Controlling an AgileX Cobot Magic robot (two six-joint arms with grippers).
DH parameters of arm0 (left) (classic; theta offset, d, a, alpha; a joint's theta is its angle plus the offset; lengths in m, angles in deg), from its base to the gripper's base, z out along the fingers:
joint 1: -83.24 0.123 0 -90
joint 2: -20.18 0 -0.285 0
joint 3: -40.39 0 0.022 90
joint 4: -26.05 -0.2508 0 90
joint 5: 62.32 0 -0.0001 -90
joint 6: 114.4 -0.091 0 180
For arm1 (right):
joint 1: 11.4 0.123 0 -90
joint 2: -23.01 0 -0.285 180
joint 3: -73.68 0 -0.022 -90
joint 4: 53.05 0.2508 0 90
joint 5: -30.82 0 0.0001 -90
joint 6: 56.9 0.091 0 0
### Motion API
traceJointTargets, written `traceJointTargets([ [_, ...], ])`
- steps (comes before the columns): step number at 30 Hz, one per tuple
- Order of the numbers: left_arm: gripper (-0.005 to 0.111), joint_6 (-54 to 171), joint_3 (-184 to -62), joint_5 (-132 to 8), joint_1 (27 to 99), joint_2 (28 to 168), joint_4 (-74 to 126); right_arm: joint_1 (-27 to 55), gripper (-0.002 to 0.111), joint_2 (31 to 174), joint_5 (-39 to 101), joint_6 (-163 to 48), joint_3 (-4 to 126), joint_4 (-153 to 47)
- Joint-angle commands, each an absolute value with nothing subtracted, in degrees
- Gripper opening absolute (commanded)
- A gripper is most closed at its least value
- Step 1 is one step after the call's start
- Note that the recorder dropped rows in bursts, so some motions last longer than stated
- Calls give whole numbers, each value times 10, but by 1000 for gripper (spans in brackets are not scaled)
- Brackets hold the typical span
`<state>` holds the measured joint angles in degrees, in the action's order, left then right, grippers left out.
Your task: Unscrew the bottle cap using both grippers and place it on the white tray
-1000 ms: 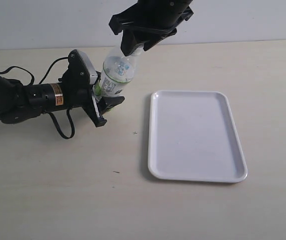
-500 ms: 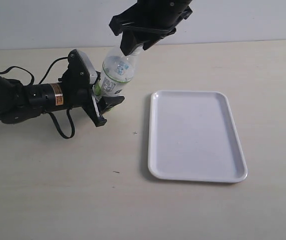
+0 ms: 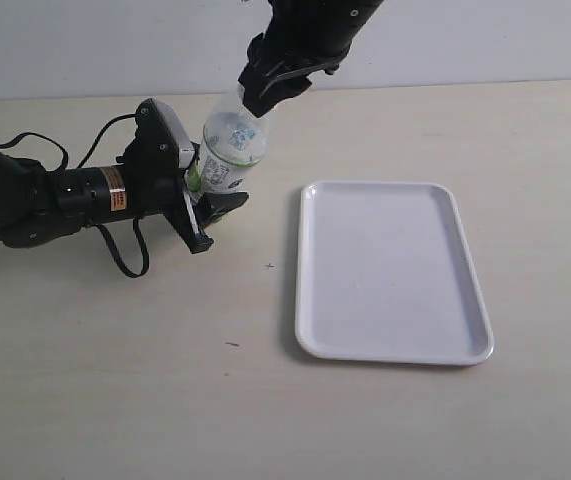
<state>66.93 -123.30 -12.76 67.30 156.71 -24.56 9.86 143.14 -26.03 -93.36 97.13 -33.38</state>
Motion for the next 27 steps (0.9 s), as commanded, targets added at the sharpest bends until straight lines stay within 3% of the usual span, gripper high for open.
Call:
traceJointTargets([
  [1, 0, 676, -1231, -141, 672, 1565, -247, 99, 0, 1428, -252, -1004, 975, -332],
  [18, 0, 710, -1231, -141, 672, 1565, -277, 99, 0, 1428, -247, -1436, 975, -320],
  [27, 0, 710, -1231, -141, 672, 1565, -277, 99, 2, 1428, -248, -1450, 975, -320],
])
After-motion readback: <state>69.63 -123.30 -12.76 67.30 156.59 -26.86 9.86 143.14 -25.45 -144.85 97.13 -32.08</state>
